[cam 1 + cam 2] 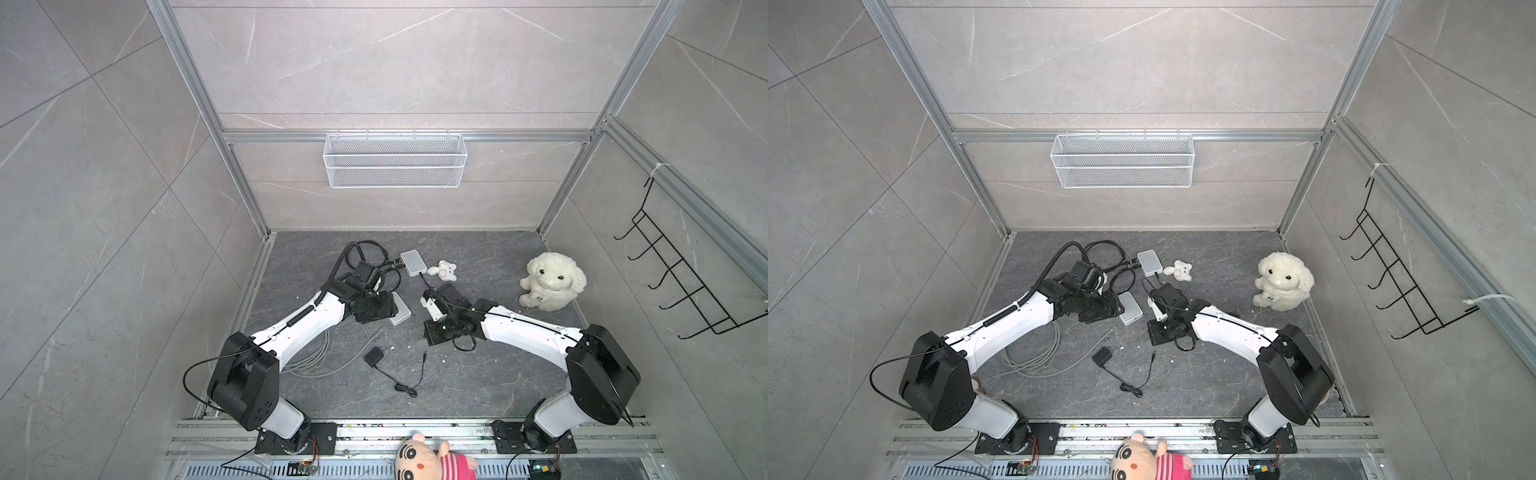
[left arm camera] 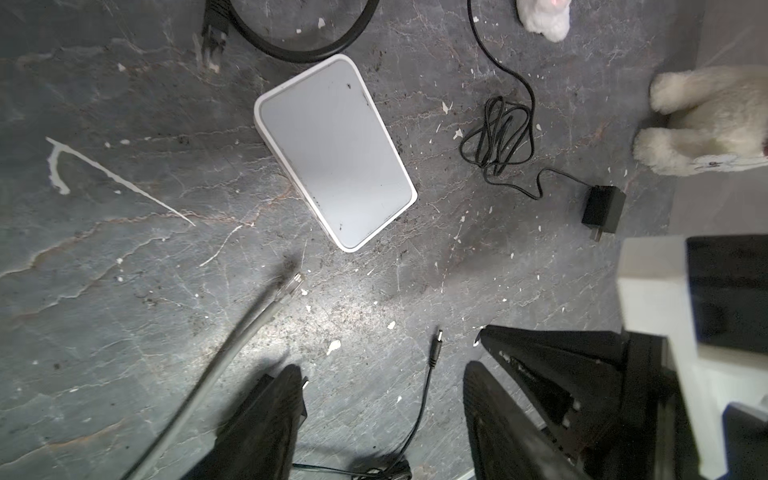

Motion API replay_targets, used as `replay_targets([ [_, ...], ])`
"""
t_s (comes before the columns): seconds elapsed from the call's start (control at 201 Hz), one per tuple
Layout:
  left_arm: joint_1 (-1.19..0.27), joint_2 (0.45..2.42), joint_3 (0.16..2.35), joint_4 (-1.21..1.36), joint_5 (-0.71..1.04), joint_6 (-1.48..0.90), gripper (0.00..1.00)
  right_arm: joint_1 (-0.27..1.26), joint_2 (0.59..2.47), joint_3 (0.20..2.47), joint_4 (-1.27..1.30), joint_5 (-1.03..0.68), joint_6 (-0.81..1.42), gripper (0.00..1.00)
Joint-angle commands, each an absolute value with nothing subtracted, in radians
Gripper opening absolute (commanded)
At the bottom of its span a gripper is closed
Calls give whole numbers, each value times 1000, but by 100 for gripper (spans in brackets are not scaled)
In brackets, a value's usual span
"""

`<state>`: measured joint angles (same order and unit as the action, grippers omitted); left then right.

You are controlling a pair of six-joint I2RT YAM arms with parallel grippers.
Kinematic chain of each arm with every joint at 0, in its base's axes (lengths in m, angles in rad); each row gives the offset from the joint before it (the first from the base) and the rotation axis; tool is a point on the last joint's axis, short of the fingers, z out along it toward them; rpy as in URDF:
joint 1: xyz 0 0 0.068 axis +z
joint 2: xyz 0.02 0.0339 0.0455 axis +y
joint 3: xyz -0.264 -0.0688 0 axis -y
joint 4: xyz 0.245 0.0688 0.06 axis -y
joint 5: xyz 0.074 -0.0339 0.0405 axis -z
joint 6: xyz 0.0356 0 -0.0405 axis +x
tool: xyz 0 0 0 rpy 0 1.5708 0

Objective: Insert the plug into the switch port
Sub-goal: 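Grasp the thin black power cable behind its barrel plug with the right gripper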

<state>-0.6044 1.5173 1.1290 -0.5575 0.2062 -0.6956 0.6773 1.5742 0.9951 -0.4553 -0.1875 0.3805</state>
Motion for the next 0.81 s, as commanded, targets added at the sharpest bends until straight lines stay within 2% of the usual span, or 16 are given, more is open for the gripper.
replay_targets([
  [0.0,-606,1502,1119,-579,189,-743,65,695,1563,988,-530,-236,500,19],
  [0.114,-601,1507,1125,-603,147,-737,66,783,1546,948,-559,-159,646,26],
  [0.284,-599,1555,1154,-611,154,-717,66,845,1587,959,-606,-82,716,28],
  [0.488,-599,1580,1166,-612,160,-701,66,858,1681,989,-620,-111,742,26],
  [0.801,-599,1584,1181,-610,155,-692,66,863,1706,1011,-616,-93,746,24],
])
